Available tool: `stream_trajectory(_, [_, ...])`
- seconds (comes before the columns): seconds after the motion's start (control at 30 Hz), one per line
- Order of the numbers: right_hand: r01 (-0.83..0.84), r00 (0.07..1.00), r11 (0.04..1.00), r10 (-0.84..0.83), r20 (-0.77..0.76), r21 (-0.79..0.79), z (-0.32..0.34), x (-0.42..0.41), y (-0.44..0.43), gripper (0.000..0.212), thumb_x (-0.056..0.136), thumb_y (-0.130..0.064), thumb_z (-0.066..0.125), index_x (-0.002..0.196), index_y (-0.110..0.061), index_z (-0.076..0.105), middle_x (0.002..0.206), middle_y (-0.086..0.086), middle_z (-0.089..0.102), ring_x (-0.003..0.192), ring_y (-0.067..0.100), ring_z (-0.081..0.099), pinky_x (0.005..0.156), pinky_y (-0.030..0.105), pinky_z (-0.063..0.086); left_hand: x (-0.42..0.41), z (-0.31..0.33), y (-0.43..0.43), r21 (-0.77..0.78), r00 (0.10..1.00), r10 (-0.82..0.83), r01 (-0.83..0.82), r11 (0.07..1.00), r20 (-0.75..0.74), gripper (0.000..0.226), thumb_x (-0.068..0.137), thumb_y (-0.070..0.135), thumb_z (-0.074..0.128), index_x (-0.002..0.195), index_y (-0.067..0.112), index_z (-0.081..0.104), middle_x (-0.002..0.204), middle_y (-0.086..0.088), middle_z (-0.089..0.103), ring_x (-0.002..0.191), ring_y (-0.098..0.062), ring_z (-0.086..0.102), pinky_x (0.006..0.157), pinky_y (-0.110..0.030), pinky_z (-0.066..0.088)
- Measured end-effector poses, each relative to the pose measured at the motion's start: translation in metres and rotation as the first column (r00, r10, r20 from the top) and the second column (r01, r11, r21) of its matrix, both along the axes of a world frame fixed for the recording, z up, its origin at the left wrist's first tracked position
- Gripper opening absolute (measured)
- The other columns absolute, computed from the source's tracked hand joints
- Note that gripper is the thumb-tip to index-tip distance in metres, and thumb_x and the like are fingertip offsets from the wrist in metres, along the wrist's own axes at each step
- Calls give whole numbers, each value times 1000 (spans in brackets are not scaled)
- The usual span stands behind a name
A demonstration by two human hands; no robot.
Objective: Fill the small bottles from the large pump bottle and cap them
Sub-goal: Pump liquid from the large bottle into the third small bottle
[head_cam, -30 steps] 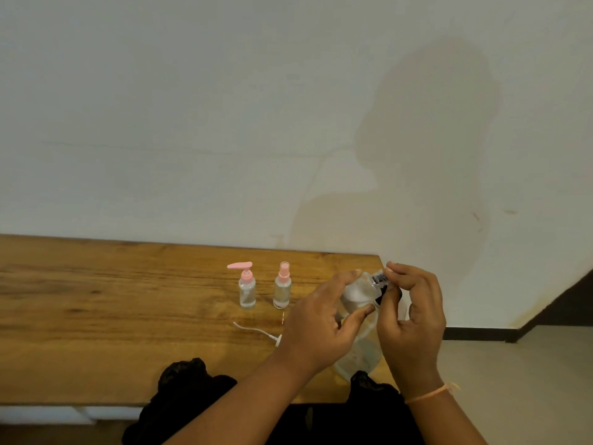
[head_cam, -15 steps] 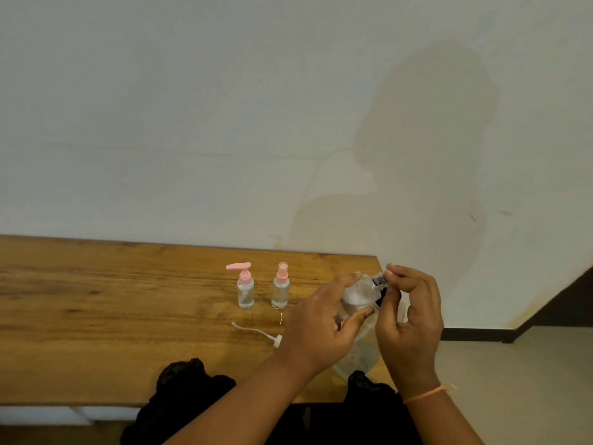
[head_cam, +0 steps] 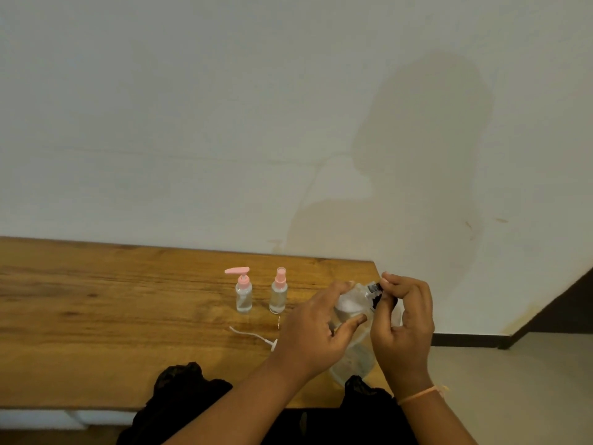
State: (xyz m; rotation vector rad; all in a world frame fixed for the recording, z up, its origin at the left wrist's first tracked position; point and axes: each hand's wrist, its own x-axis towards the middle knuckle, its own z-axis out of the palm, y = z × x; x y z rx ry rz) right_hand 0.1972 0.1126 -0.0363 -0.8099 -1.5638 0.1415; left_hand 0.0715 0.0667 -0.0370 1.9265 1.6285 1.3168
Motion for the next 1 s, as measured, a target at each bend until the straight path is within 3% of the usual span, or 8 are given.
stream_trajectory(0.07, [8,1000,1000,-7,-2,10,2,-1,-1,19,84,-4,42,88,2,60,95,10,55,101,-9,50,86,8,43,0,-2,1,25,1000,10,-10,1000,13,45,84,59,51,125,45,37,101,17,64,67,-8,62,59,-22,53])
stream_trajectory(0.17, [23,1000,1000,-23,7,20,7,-3,-1,18,84,-1,43,89,1,60,96,8,54,101,-9,50,85,7,42,1,-3,2,51,1000,23,-24,998,20,48,83,61,48,127,45,36,109,12,66,78,-14,67,66,-32,56])
stream_trajectory(0.37, [23,1000,999,-23,-12,30,10,-1,2,20,84,-3,42,86,3,60,94,9,54,100,-9,50,85,8,42,-1,1,5,43,1000,16,-16,999,0,48,83,61,48,127,44,38,109,14,65,74,-11,65,65,-29,55])
stream_trajectory(0.53, [1,1000,1000,-1,19,15,1,-1,4,19,84,-4,43,85,4,60,94,8,53,100,-8,50,86,8,43,-5,-1,2,4,1000,16,-16,1000,-23,44,85,55,55,125,40,43,83,22,54,52,3,51,47,-7,34])
stream_trajectory(0.7, [37,999,999,-37,10,17,3,-1,0,16,82,7,46,87,3,61,94,10,55,101,-9,50,86,8,42,-2,0,1,13,1000,17,-17,1000,-6,46,85,56,54,127,41,42,88,19,60,50,0,50,47,-6,34])
stream_trajectory(0.83, [34,999,999,-35,18,36,6,-2,-1,17,83,2,44,88,3,61,95,9,55,101,-9,50,86,8,42,-2,-1,2,32,1000,10,-10,999,4,47,84,58,50,127,43,39,103,15,65,52,-3,52,51,-14,45])
stream_trajectory(1.0, [20,1000,1000,-20,-20,15,4,-4,2,18,83,-1,42,86,2,59,94,10,54,101,-8,51,85,9,43,-3,-1,3,15,1000,11,-11,1000,-7,45,85,55,52,126,40,42,84,18,58,51,3,49,46,-6,34])
